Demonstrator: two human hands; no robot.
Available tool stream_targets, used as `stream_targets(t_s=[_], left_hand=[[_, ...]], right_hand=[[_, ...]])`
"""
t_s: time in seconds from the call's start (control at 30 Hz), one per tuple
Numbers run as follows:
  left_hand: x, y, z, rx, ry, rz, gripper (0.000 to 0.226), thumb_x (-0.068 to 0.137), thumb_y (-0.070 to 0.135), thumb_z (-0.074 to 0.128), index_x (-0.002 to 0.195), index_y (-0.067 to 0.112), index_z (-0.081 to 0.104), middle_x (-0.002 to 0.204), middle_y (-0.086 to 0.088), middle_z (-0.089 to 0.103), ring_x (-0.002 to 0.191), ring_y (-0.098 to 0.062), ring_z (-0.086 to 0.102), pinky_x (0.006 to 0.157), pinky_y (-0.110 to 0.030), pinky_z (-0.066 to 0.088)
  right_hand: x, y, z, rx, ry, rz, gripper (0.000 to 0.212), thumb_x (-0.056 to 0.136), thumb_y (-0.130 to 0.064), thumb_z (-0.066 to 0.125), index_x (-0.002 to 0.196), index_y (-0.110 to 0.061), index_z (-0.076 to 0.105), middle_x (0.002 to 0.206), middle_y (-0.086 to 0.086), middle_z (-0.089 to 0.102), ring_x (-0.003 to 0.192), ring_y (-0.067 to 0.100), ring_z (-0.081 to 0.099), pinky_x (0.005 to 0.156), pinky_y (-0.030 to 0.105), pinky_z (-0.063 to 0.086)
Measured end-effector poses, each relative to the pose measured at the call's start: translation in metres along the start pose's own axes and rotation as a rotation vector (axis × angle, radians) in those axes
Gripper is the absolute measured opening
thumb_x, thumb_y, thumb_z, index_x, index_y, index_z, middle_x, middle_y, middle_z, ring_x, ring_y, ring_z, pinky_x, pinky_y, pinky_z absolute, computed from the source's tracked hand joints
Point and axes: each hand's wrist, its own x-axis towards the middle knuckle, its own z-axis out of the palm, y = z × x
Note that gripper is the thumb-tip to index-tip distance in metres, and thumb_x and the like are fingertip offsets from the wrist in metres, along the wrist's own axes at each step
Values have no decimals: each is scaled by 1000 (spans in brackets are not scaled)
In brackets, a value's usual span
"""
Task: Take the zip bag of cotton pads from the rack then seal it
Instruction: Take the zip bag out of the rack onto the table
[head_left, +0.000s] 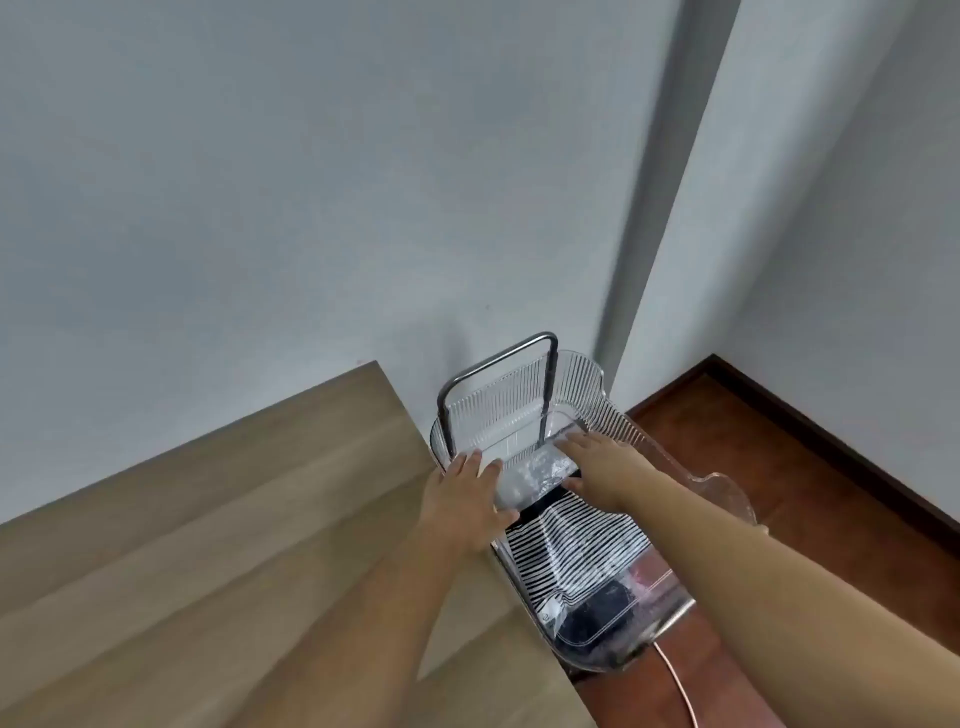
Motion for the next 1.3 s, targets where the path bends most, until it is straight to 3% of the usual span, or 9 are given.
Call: stream_targets(t_s=[0.17, 0.3, 0.37, 0.5, 0.67, 0.83, 0.97, 1.13, 1.3], left_hand=[[32, 1, 11, -42, 26, -15, 68, 88, 48, 46, 145, 22, 20, 152, -3, 32, 142, -23, 23, 116, -44, 15], [35, 8, 19, -198, 206, -19, 27, 89, 28, 49, 114, 22, 57, 104, -6, 69, 100, -25, 59, 87, -34, 45], [32, 9, 21, -295, 256, -50, 13, 88, 21, 51, 94, 23, 62, 90, -3, 70, 86, -23, 62, 69, -29, 46], [25, 17, 17, -409, 241, -46, 11, 86, 18, 52, 86, 24, 61, 83, -1, 70, 77, -19, 63, 70, -32, 52], [13, 28, -8, -548, 323, 1, 9, 87, 14, 56, 80, 18, 61, 76, -1, 70, 72, -19, 63, 98, -46, 46], [-13, 39, -52, -560, 525, 66, 8, 88, 14, 58, 81, 17, 60, 76, 0, 69, 71, -17, 59, 111, -47, 29], [-45, 36, -94, -594, 649, 84, 7, 88, 14, 57, 82, 13, 59, 78, -3, 69, 72, -20, 56, 114, -41, 21], [-100, -4, -127, -623, 724, 44, 8, 91, 18, 52, 85, 14, 57, 81, -5, 67, 78, -23, 58, 80, -37, 46], [-164, -68, -132, -598, 816, -69, 9, 92, 19, 50, 84, 18, 51, 79, -6, 62, 73, -21, 53, 68, -36, 45]], right_hand=[[24, -7, 10, -19, 41, -74, 68, 93, -26, 48, 148, -26, 8, 159, -1, 10, 146, 23, 6, 117, 46, 12], [29, -6, 13, -49, 117, -84, 62, 91, -19, 52, 145, -26, 22, 151, 4, 32, 141, 25, 22, 118, 43, 13], [27, -3, 12, -98, 196, -120, 45, 90, -18, 52, 134, -22, 41, 135, 6, 47, 129, 27, 38, 113, 39, 22], [16, 9, -1, -27, 187, -121, 15, 89, -18, 50, 101, -15, 59, 108, 5, 58, 107, 25, 52, 97, 37, 42], [-11, 25, -32, -8, 238, -120, 16, 93, -30, 45, 85, -21, 55, 94, 2, 66, 98, 21, 60, 117, 36, 19], [-49, 29, -69, 117, 498, -120, 22, 94, -30, 47, 79, -15, 55, 83, 4, 62, 83, 26, 58, 68, 32, 40], [-66, 9, -109, 148, 637, -164, 22, 93, -29, 49, 82, -13, 59, 80, 4, 61, 74, 25, 55, 64, 34, 42], [-76, -49, -140, 227, 704, -292, 19, 90, -29, 55, 81, -14, 62, 74, 0, 61, 70, 21, 54, 63, 31, 41], [-84, -136, -141, 359, 691, -388, 18, 88, -30, 58, 73, -21, 59, 56, -14, 48, 58, 7, 46, 56, 26, 35]])
